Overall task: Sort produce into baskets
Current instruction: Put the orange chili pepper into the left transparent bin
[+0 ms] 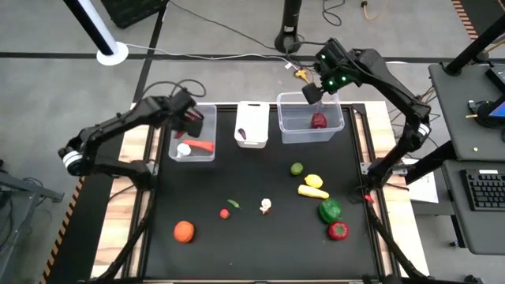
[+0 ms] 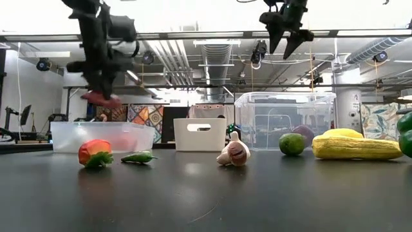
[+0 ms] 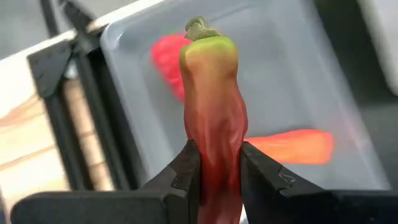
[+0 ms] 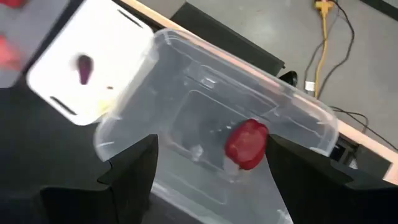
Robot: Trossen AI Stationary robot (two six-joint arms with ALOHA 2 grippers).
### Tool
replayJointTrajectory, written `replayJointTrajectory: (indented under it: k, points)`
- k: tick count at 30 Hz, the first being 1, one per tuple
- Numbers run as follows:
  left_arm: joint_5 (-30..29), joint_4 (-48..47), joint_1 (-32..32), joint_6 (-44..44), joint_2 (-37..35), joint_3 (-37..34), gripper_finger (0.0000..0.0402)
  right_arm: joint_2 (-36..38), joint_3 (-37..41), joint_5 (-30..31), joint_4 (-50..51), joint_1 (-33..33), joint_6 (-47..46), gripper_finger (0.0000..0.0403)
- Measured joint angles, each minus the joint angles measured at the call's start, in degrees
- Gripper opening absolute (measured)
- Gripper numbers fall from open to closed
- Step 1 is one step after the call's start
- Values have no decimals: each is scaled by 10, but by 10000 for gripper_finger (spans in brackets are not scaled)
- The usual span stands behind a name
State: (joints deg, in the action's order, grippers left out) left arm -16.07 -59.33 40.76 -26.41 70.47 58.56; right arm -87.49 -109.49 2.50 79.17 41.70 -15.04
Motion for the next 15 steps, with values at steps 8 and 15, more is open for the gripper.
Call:
replayJointTrajectory:
  k: [8,15]
  points:
    - [32,6,62,50,27,-29,68,29,0,0,1,-55,-43,286]
    - [27,19,62,50,55,-29,73,49,0,0,22,-106,-79,286]
